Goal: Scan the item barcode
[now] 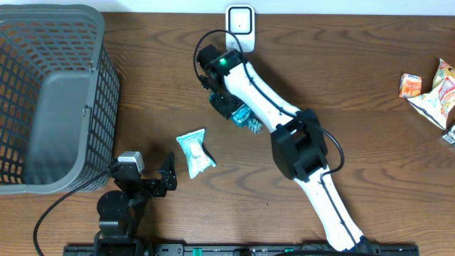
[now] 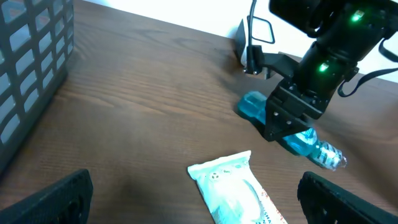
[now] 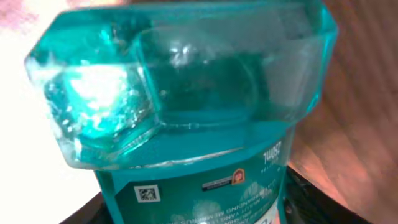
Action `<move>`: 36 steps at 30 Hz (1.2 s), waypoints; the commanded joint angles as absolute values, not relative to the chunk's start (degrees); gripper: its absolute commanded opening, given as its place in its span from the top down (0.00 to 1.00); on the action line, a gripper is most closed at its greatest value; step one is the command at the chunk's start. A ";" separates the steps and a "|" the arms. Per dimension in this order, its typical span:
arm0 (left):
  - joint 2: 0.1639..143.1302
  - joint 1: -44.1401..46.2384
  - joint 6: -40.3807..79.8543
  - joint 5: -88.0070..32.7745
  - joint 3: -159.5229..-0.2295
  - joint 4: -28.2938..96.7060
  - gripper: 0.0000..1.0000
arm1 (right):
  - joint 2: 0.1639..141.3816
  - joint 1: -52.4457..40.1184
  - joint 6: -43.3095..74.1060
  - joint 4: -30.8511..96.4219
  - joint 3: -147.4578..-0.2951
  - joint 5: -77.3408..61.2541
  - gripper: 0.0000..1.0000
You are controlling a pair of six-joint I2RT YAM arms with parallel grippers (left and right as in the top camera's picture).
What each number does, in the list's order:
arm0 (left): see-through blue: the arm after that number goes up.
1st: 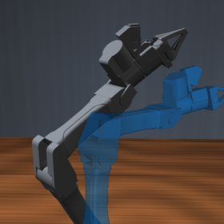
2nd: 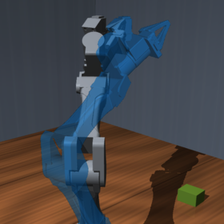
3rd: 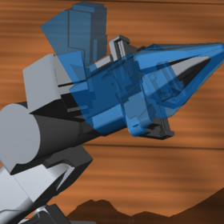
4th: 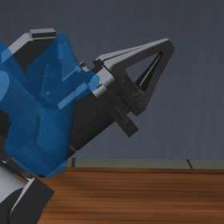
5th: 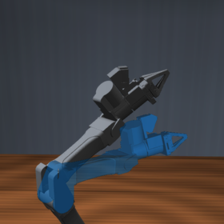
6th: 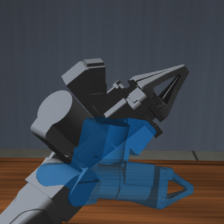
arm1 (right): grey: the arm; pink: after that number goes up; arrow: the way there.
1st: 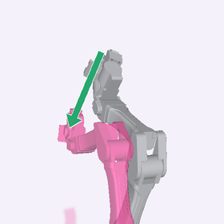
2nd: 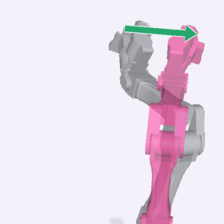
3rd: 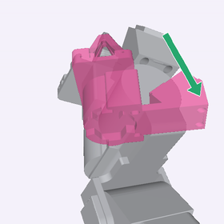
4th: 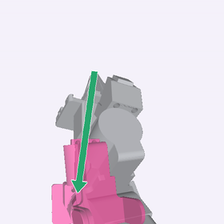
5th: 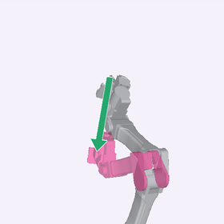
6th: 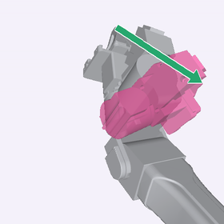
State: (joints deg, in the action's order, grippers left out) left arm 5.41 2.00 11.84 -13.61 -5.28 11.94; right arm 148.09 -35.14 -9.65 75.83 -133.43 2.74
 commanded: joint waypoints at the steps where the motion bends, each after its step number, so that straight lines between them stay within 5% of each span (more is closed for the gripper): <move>1: 5.10 2.22 11.70 -13.89 -4.16 12.99 0.02 | 153.91 -33.52 -15.51 77.97 -128.33 -11.09 0.26; 9: 5.10 2.22 11.70 -13.89 -4.16 12.99 0.02 | 153.91 -32.62 -15.99 77.60 -122.23 -11.07 0.28; 14: 5.10 2.22 11.70 -13.89 -4.16 12.99 0.02 | 153.91 -32.62 -16.32 78.98 -120.22 -10.98 0.54; 22: 5.10 2.22 11.70 -13.89 -4.16 12.99 0.02 | 153.86 -32.62 -16.10 84.42 -126.74 -10.87 0.74; 29: 5.10 2.22 11.70 -13.89 -4.16 12.99 0.02 | 153.86 -32.69 -15.64 87.18 -134.15 -10.46 0.54; 36: 5.10 2.22 11.70 -13.89 -4.16 12.99 0.02 | 153.88 -33.23 -10.41 87.46 -133.58 -9.10 0.82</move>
